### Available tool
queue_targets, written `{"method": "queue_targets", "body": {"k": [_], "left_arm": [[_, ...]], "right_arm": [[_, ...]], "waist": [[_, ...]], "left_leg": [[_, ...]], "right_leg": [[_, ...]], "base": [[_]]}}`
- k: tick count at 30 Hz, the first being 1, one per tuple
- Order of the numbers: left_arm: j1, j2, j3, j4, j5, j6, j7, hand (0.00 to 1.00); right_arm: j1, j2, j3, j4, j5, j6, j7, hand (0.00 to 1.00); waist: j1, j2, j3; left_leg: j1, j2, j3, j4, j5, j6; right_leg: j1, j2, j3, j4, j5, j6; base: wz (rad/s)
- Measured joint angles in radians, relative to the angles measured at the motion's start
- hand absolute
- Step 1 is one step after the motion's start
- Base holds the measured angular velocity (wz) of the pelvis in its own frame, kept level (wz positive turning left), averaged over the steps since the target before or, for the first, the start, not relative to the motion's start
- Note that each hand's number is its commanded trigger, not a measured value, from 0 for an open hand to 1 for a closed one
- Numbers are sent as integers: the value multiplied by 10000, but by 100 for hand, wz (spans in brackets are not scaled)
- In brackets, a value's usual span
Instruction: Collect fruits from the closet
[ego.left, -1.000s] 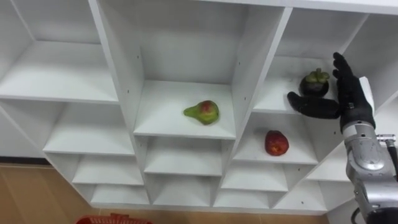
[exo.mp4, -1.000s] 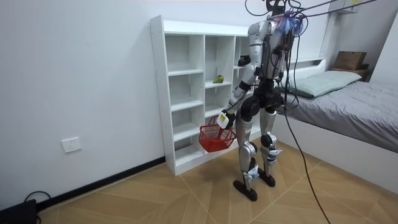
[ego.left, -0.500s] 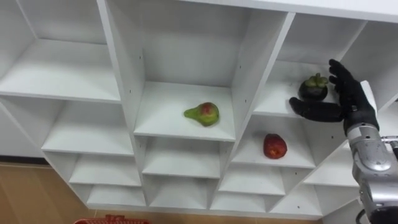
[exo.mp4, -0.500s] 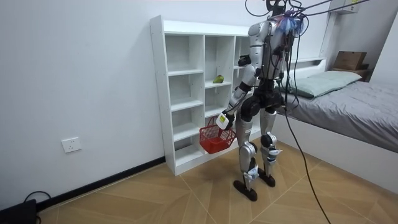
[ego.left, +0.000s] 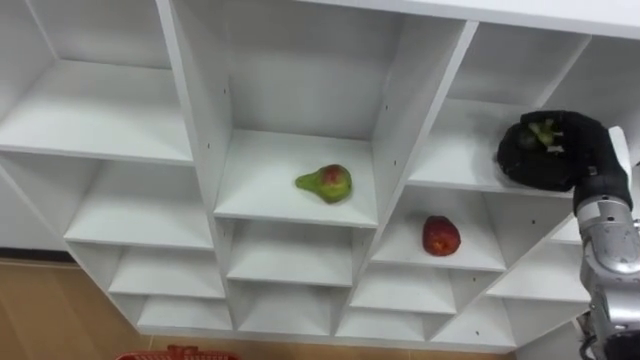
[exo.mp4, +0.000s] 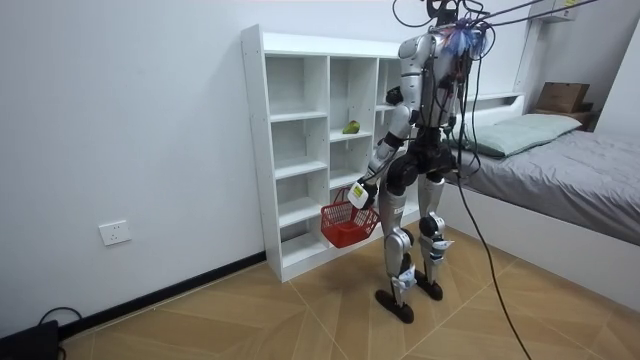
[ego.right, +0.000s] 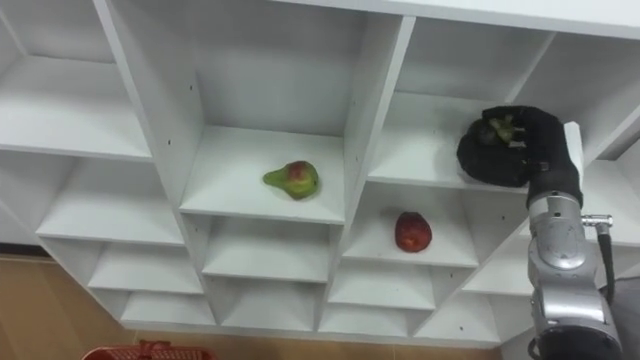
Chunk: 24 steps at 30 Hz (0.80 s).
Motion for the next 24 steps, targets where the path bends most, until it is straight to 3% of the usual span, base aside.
{"method": "queue_targets", "body": {"k": [16, 24], "left_arm": [[-35, 5, -153, 15, -36, -25, 142, 100], [-108, 19, -610, -7, -36, -30, 115, 100]], "right_arm": [[248, 84, 156, -123, -46, -128, -19, 100], [1272, 130, 1107, -2055, -54, 2, 160, 100]], "waist": [[-24, -8, 0], [-139, 60, -5]], "left_leg": [[2, 7, -64, 9, -3, -6], [2, 8, 12, -1, -5, -6]], "right_leg": [[36, 7, -81, 17, 4, -5], [-4, 14, -61, 41, 11, -11]], "base": [[1], [-1]]}}
